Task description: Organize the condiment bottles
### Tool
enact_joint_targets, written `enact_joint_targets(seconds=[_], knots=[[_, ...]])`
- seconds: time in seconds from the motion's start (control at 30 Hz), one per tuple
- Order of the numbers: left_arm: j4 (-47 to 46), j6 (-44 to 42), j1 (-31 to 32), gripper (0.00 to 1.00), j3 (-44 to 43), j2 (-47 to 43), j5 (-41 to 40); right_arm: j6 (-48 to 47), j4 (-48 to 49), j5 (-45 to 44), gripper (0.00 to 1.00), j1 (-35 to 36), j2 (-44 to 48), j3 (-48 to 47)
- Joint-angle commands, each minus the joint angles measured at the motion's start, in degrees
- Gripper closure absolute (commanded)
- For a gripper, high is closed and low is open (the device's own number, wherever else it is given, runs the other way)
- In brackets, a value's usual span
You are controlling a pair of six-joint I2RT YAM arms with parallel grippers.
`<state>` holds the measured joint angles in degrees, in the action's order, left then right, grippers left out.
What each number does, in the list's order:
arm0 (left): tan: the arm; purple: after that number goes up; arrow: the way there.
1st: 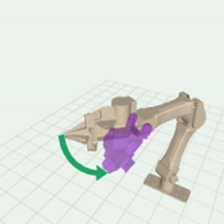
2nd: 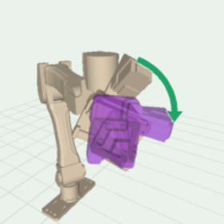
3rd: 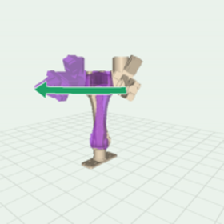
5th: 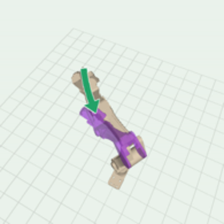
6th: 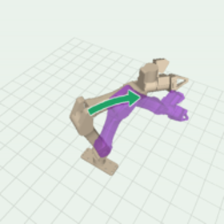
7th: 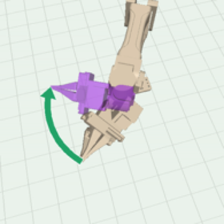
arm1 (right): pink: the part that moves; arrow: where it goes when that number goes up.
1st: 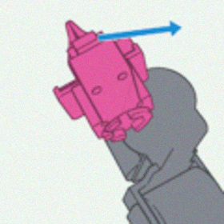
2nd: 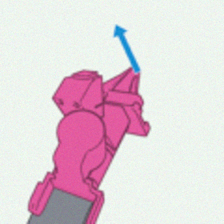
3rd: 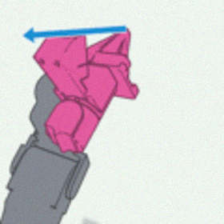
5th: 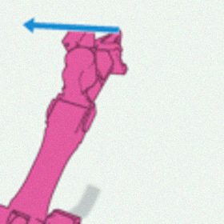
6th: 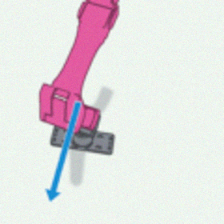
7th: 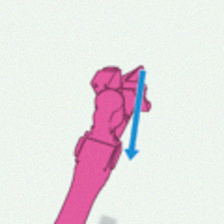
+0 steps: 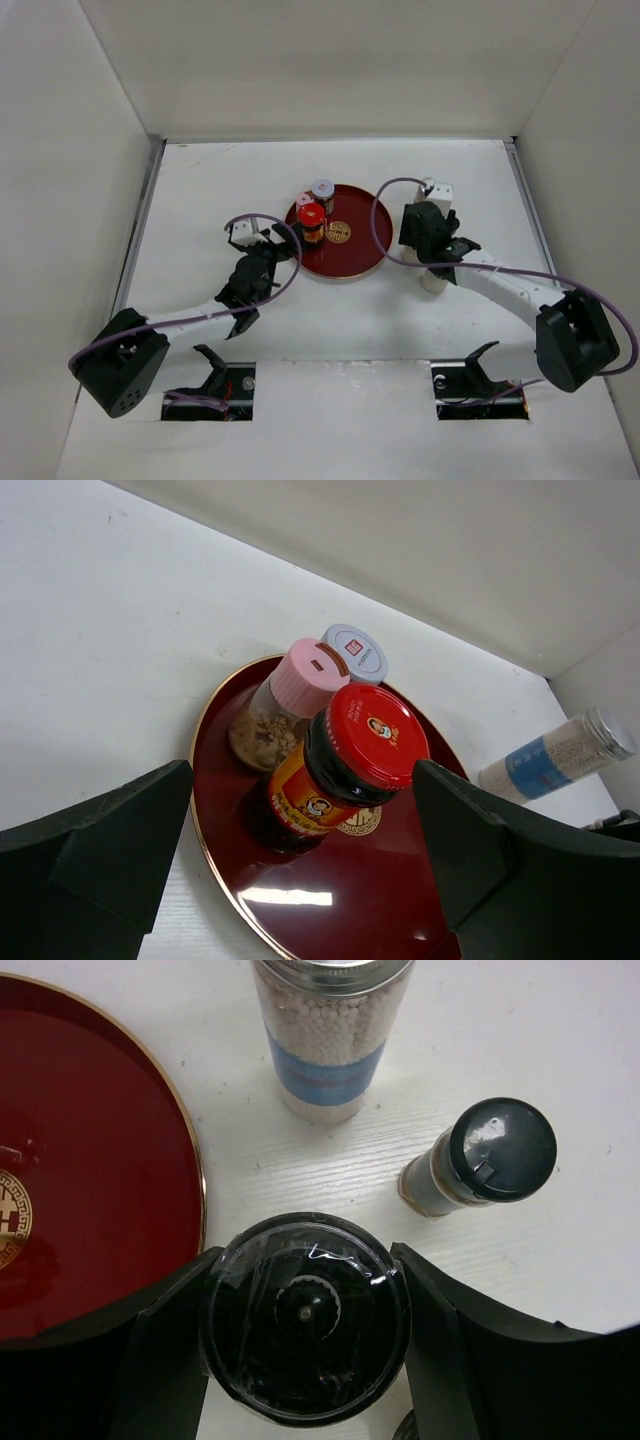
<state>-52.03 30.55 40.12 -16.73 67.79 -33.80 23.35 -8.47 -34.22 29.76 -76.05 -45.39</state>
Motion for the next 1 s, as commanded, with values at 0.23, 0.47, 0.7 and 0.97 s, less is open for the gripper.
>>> enact_joint_targets(seconds=[0.23,0.47,0.7,0.97], knots=[[-5.19,0.83,-0.70,0.07,0.65,1.20,0.58,-7.35,13.91,-7.18,0.47,4.82,7.85,-5.49],[-5.98,0.92,-1.75,0.06,1.26,1.65,0.49,-6.13,19.71,3.27,0.47,5.09,-4.78,-16.03],[-7.91,1.10,-3.34,0.03,3.90,-1.25,-1.35,-7.36,23.68,7.58,0.46,5.09,-22.02,-29.13],[-8.79,1.36,-4.04,0.03,4.25,-0.82,-1.36,-8.24,21.39,8.82,0.45,5.09,-33.10,-38.02]])
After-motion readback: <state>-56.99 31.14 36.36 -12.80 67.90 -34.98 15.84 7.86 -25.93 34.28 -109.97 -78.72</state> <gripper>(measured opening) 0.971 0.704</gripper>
